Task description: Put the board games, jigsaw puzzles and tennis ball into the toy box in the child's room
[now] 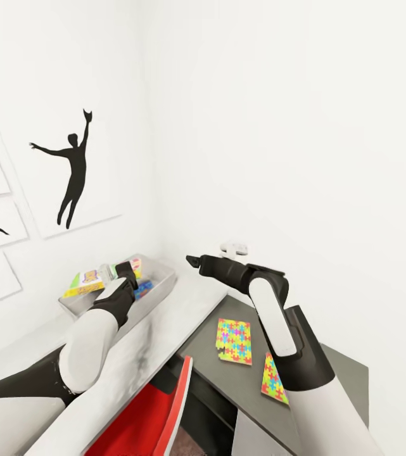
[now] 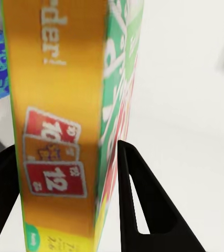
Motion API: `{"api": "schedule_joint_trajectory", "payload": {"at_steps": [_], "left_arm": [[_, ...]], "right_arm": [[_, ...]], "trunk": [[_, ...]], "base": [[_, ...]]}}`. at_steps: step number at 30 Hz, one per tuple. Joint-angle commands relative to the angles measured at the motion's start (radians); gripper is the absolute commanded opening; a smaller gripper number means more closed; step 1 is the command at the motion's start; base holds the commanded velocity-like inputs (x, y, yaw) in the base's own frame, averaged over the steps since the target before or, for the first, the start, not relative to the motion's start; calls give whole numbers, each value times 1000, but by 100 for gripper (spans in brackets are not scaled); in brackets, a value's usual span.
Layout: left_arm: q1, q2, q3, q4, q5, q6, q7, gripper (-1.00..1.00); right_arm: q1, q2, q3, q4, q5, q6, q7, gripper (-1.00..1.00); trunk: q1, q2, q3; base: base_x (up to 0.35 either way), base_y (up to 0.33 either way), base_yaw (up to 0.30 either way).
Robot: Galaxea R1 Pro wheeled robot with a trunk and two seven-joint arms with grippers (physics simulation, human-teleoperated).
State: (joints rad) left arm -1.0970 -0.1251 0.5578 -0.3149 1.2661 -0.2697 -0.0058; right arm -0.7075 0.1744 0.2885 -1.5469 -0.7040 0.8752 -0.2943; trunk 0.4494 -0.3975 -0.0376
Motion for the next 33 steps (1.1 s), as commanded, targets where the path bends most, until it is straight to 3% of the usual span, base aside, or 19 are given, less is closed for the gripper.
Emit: {"api": "schedule_joint_trajectory", "payload": {"at_steps": [1, 33], "left_arm": [[-2, 1, -3, -1, 10, -3, 2, -100], [-5, 4, -4, -34, 8, -60, 7, -100]], "right_arm": [[-1, 0, 4, -1, -12, 2, -18, 100], [-1, 0, 10, -3, -8, 1, -34, 100]], "trunk": [[1, -3, -4], [1, -3, -57]], "base": [[0, 0, 0], [0, 0, 0]]}}
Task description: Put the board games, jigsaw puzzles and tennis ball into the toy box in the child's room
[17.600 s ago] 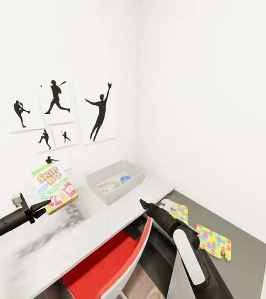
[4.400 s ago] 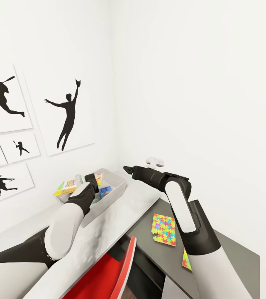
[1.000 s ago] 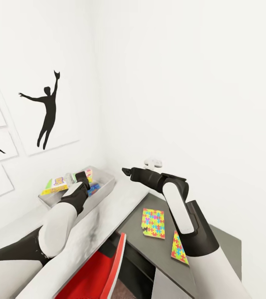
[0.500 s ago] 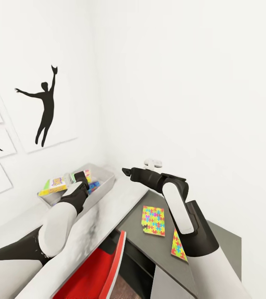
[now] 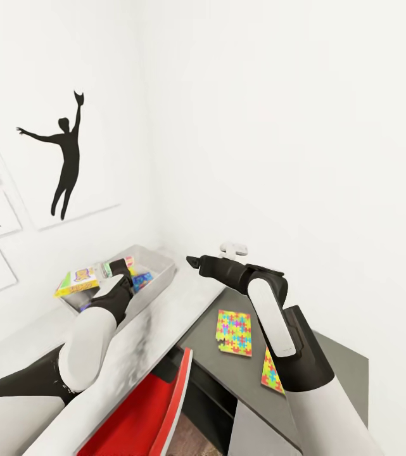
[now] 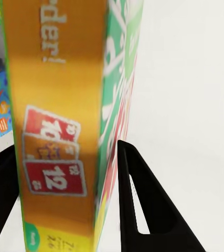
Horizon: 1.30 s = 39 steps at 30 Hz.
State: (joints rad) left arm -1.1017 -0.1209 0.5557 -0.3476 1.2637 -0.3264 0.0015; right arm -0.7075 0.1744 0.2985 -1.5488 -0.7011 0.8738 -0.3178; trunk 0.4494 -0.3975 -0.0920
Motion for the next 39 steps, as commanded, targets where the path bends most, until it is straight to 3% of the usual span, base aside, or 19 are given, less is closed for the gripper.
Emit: {"api": "schedule_joint_trajectory", "payload": {"at_steps": [1, 16, 39], "left_arm": [[-1, 0, -2, -4, 10, -3, 0, -100], [-1, -2, -3, -11, 11, 3, -3, -100], [-1, -3, -38, -73, 2, 70, -14, -100]], "right_arm": [[-1, 0, 0, -1, -10, 2, -10, 100], [-1, 0, 1, -2, -12, 2, -10, 100], [-1, 0, 1, -2, -12, 2, -10, 100]], "trunk": [[1, -2, -4], [1, -2, -27], [1, -2, -28]], "base": [[0, 0, 0], [0, 0, 0], [0, 0, 0]]}}
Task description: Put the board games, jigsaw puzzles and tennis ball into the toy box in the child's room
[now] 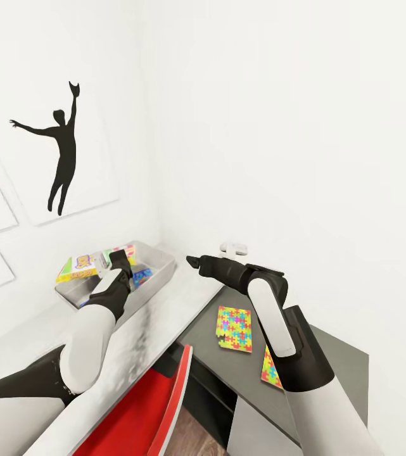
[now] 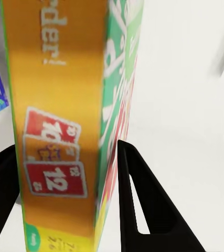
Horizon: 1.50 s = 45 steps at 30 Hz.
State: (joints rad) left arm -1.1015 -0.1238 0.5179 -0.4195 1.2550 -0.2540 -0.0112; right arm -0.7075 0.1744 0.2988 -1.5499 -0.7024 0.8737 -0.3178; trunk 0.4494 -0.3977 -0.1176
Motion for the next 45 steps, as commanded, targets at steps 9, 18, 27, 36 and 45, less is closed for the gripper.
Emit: {"api": "schedule_joint_trajectory", "payload": {"at_steps": [9, 18, 27, 36, 45], "left_arm": [[-8, 0, -2, -2, 11, 6, 15, -100], [-60, 0, -1, 8, 13, 17, 44, -100], [-63, 0, 0, 10, 20, 13, 76, -100], [-63, 1, 6, 10, 22, 8, 103, -100], [-63, 0, 9, 10, 22, 3, 103, -100]], "right_arm": [[-1, 0, 1, -1, -9, 2, -10, 100], [-1, 0, 2, -2, -9, 2, -10, 100], [-1, 0, 2, -2, -9, 2, -10, 100], [-1, 0, 5, -2, -9, 2, -10, 100], [-1, 0, 27, -2, -8, 2, -10, 100]], "trunk": [[1, -2, -2], [1, -2, -2], [1, -2, -2], [1, -2, -2], [1, -2, -2]], "base": [[0, 0, 0], [0, 0, 0], [0, 0, 0], [0, 0, 0], [0, 0, 0]]}}
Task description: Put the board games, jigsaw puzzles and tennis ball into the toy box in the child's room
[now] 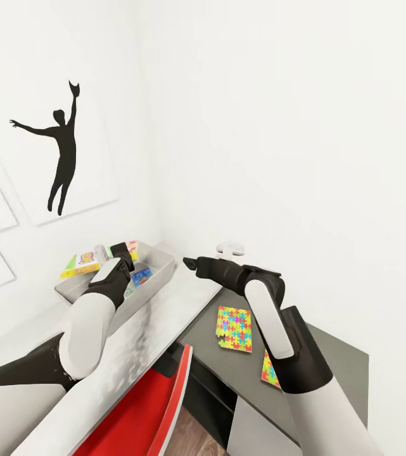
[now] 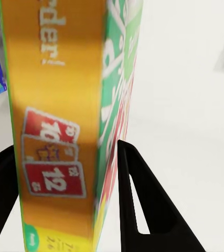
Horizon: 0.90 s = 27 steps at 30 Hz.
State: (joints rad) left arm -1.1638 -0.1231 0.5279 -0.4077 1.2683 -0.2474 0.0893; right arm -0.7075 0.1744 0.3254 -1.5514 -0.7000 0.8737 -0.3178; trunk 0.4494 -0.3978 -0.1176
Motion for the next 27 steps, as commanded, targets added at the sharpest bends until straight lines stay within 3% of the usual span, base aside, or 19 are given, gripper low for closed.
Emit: {"api": "schedule_joint_trajectory", "payload": {"at_steps": [1, 26, 27], "left_arm": [[-1, 0, -1, -2, 8, -4, 3, -100], [-1, -1, 6, -2, 7, -11, 3, -100], [-1, -1, 6, -2, 7, -13, 3, 100]], "right_arm": [[-1, 0, 1, -1, -10, 2, -10, 100], [-1, 0, 3, 1, -10, 1, -10, 100], [-1, 0, 3, 1, -10, 1, -10, 100]], "trunk": [[1, -2, -2], [1, -2, -2], [1, -2, -2]], "base": [[0, 0, 0], [0, 0, 0], [0, 0, 0]]}}
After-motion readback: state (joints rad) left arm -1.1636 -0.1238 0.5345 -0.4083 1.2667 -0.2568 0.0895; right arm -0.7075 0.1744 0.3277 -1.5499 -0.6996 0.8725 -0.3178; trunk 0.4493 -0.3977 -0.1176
